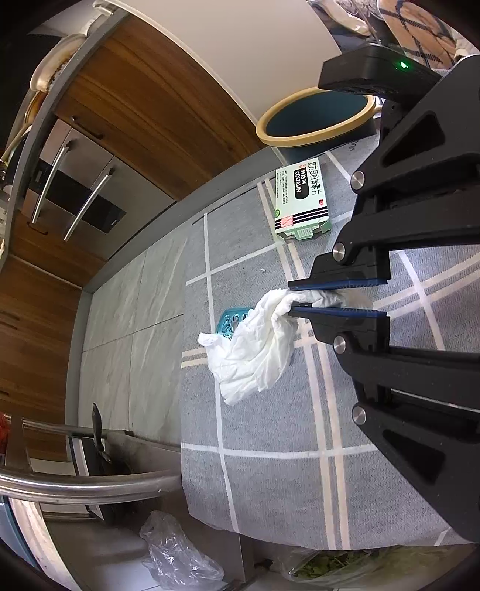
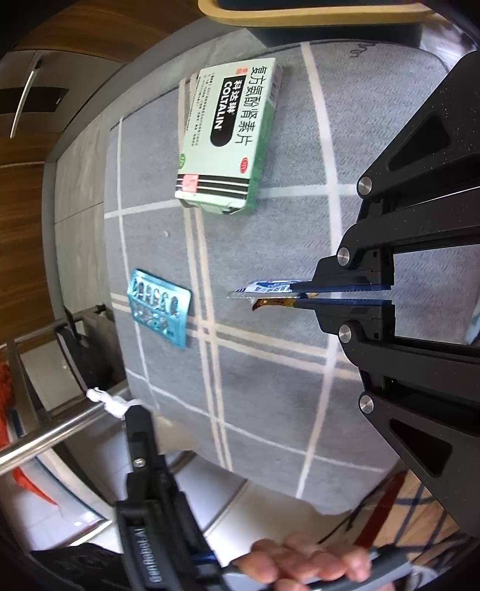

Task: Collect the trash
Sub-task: 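Lift the tissue with the left gripper while the right gripper grasps the small tube box, then carry the tissue and tube box in both grippers over the teal bin, then open both grippers to drop the tissue and tube box into the bin, then move both grippers back from the bin toward the cushion, then grasp the COLTALIN medicine box with the left gripper while the right gripper moves to the blister pack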

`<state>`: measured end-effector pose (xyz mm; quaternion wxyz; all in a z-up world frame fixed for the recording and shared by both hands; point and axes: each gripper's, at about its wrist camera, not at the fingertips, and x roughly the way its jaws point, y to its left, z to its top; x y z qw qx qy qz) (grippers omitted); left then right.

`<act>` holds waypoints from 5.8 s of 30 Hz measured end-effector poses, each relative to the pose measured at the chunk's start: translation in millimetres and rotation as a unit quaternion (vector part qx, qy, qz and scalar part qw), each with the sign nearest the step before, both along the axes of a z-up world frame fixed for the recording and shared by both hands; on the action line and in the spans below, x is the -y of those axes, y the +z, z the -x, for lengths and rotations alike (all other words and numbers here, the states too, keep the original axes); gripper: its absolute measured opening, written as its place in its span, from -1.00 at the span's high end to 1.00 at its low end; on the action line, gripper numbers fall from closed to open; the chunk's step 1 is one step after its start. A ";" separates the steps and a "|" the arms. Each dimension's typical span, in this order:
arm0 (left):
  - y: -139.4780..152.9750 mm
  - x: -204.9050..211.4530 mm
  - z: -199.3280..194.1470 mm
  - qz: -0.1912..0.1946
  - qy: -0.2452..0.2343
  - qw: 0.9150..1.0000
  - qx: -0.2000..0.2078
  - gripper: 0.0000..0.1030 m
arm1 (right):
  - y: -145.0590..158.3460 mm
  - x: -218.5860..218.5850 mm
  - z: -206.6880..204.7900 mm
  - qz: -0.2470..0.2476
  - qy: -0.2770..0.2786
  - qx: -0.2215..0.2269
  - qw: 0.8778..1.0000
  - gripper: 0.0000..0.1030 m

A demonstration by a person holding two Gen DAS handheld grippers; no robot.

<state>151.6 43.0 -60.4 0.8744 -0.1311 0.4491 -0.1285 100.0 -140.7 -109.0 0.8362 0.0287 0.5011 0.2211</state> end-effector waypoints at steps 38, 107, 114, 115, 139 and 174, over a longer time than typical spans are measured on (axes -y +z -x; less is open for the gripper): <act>-1.4 15.5 -2.3 -0.003 -0.019 1.000 -0.006 0.85 | 4.4 -4.5 -3.4 0.002 -0.007 0.027 1.000 0.42; -28.8 359.1 13.3 -0.025 -0.308 0.950 -0.037 0.09 | 20.2 328.5 61.9 -0.066 -0.348 0.030 0.935 0.37; -20.0 332.4 7.9 -0.019 -0.284 0.958 -0.027 -0.16 | 24.4 327.5 64.1 -0.069 -0.355 0.040 0.931 0.21; -18.5 325.9 6.6 -0.018 -0.278 0.960 -0.024 -0.21 | 25.4 326.8 64.1 -0.069 -0.355 0.042 0.931 0.16; -2.4 192.9 -15.0 -0.105 -0.231 0.967 0.039 -0.79 | 51.5 279.5 52.9 -0.073 -0.296 0.070 0.950 -0.26; -74.3 225.3 -66.0 -0.148 -0.391 0.908 -0.035 -0.47 | 49.4 245.2 33.4 -0.086 -0.283 0.052 0.954 -0.26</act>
